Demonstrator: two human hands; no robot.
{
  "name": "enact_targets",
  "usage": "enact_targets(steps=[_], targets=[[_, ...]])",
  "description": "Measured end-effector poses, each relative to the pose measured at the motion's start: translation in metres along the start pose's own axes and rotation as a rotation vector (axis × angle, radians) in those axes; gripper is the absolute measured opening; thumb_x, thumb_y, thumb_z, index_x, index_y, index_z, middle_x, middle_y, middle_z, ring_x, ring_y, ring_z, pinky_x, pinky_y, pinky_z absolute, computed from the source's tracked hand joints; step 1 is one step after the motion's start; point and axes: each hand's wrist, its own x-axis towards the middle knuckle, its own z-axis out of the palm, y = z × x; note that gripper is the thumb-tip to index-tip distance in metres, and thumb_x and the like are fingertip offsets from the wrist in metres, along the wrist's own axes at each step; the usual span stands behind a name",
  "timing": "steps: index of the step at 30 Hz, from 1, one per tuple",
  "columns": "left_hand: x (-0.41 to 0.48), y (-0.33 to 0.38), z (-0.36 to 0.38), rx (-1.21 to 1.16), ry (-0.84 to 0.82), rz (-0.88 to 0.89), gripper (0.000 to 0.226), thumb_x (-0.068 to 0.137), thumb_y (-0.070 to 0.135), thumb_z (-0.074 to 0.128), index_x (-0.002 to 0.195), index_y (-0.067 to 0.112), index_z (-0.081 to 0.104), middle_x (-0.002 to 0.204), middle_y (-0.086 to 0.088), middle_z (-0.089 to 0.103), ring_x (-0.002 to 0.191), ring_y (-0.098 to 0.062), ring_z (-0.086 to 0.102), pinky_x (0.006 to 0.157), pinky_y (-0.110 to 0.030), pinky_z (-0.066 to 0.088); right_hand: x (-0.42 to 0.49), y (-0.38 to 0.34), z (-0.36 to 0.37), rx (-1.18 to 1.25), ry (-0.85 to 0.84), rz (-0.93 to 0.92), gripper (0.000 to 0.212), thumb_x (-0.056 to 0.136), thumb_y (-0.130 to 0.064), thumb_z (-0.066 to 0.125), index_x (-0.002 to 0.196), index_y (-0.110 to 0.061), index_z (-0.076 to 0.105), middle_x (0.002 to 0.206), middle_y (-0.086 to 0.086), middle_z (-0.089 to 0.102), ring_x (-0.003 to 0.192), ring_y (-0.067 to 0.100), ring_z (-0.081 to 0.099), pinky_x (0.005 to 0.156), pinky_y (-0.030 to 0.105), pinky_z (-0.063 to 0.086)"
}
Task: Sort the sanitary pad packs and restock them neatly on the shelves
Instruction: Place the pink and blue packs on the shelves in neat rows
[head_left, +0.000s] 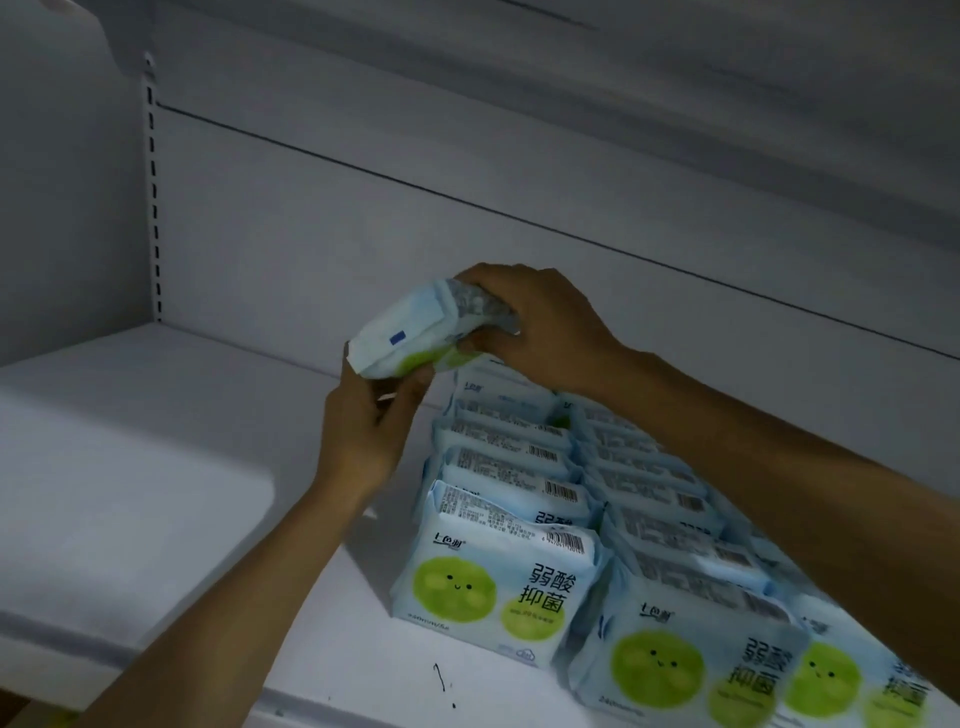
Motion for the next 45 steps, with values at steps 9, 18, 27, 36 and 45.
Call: enact_targets(steps=[9, 18, 27, 36, 45], targets=[[-0.007, -0.021, 0.012, 0.008, -0.327, -0.168, 0.043, 0.086, 0.063, 0.030, 0.102, 0.041, 0.063, 0.102, 0.014, 0.070, 0.097, -0.010, 0.066, 0.092, -0.043, 0.051, -0.044, 0.043, 0.007, 0.039, -0.047, 0.263, 0.044, 0.081, -0.038, 0.074, 0.117, -0.024, 0.052, 0.102, 0.001, 0.065, 0.082, 0.019, 0.063, 0.070, 0.040, 0.055], [0.000, -0.039, 0.020, -0.049, -0.357, -0.363, 0.037, 0.102, 0.050, 0.023, 0.109, 0.051, 0.059, 0.120, 0.011, 0.064, 0.110, -0.013, 0.060, 0.101, -0.039, 0.044, -0.058, 0.066, 0.027, 0.039, -0.170, 0.367, 0.022, 0.098, -0.027, 0.052, 0.109, -0.017, 0.069, 0.103, 0.002, 0.055, 0.093, 0.015, 0.055, 0.087, 0.031, 0.047], [0.013, -0.058, 0.016, -0.164, -0.148, -0.418, 0.029, 0.103, 0.040, 0.032, 0.126, 0.032, 0.050, 0.107, 0.020, 0.060, 0.105, -0.007, 0.057, 0.094, -0.031, 0.041, -0.029, 0.085, 0.028, -0.027, -0.090, 0.439, 0.019, 0.090, -0.030, 0.065, 0.106, -0.019, 0.064, 0.097, -0.003, 0.059, 0.086, 0.015, 0.056, 0.081, 0.034, 0.049], [0.007, -0.043, 0.013, -0.131, -0.008, -0.256, 0.039, 0.098, 0.044, 0.043, 0.134, 0.032, 0.036, 0.118, 0.012, 0.058, 0.108, -0.015, 0.059, 0.093, -0.034, 0.045, -0.008, 0.071, 0.036, -0.166, 0.250, 0.231, 0.014, 0.092, -0.018, 0.060, 0.080, -0.012, 0.061, 0.087, 0.000, 0.053, 0.077, 0.019, 0.054, 0.065, 0.033, 0.043], [0.001, -0.028, 0.005, 0.216, 0.158, 0.246, 0.084, 0.085, 0.037, 0.064, 0.148, 0.044, 0.008, 0.155, 0.010, 0.021, 0.141, 0.003, 0.019, 0.114, -0.015, 0.019, 0.012, -0.001, 0.014, 0.278, 0.341, 0.475, 0.024, 0.087, -0.020, 0.065, 0.073, -0.002, 0.058, 0.071, 0.008, 0.061, 0.063, 0.022, 0.060, 0.058, 0.038, 0.052]])
